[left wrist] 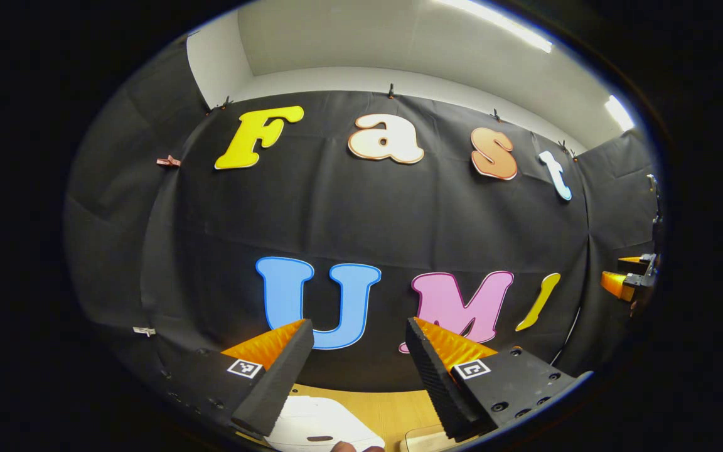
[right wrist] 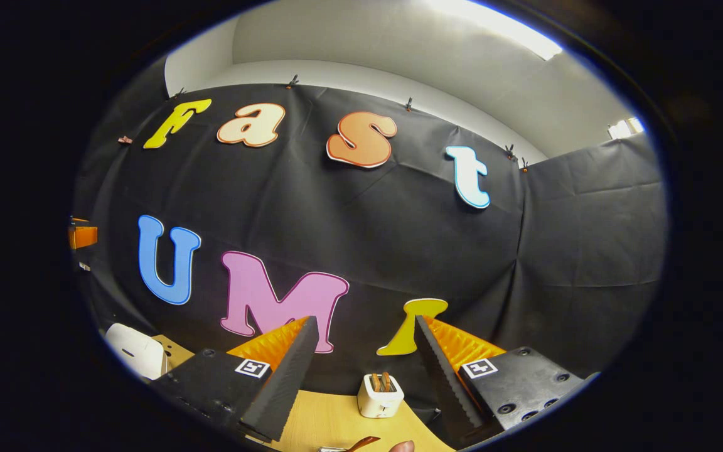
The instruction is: Close the left gripper, press the button to open the rice cooker; take a wooden spoon from the chopstick holder with the right hand, scoop a spoonful of rice and pour it into the rice cooker, then put the wooden spoon back into the chopstick holder.
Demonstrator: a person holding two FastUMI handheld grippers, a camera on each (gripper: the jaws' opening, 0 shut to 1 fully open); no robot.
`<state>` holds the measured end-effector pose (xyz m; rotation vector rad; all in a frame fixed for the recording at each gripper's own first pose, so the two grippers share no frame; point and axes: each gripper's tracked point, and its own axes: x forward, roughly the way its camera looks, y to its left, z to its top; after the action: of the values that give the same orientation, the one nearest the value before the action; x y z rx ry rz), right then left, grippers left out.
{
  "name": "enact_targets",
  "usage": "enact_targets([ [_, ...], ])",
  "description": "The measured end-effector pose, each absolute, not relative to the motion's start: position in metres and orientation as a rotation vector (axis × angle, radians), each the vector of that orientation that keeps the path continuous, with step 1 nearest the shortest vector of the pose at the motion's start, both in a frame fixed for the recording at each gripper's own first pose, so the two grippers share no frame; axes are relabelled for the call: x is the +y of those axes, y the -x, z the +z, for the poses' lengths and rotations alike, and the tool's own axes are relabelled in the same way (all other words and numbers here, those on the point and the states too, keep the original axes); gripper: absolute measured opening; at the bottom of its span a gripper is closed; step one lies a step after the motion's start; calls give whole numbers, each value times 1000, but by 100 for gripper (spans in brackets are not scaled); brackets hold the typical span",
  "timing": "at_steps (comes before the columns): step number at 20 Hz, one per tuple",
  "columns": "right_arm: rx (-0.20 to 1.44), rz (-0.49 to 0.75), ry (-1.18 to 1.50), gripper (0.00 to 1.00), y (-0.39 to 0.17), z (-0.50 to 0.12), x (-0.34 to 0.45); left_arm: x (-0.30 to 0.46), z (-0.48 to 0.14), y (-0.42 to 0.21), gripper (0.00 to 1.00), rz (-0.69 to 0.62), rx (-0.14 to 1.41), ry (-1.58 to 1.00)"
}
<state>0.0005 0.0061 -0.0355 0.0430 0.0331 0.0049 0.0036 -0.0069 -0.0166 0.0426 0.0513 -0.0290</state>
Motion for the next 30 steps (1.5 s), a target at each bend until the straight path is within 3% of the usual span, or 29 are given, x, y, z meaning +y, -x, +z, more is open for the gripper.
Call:
enact_targets([
  [2,32,4,-37,90,3,-35,5,-4,-15,-1,95,-22,50,-47],
  [9,26,17,-55,90,8,-33,7,1,-14,10,95,-11,60,-53],
  [10,24,19,-52,95,9,-32,8,2,-13,12,95,-7,59,-52],
  [13,22,28,-41,90,11,-31,11,1,-14,15,95,-20,68,-45],
  [14,25,33,-43,95,11,-32,12,-4,-18,17,95,-44,80,-43],
  [19,29,53,-38,95,11,-33,23,12,-50,19,6,-39,130,-73],
  [21,25,64,-43,95,11,-34,30,12,-70,23,5,-40,159,-81],
  [22,21,76,-55,90,11,-36,34,12,-81,23,5,-42,176,-90],
  [23,14,92,-67,95,11,-38,40,15,-92,23,5,-42,195,-96],
  [29,-88,224,-40,95,7,-28,85,39,-189,29,5,13,386,-13],
  [30,-118,245,-34,90,8,-21,95,45,-211,31,5,27,426,-9],
])
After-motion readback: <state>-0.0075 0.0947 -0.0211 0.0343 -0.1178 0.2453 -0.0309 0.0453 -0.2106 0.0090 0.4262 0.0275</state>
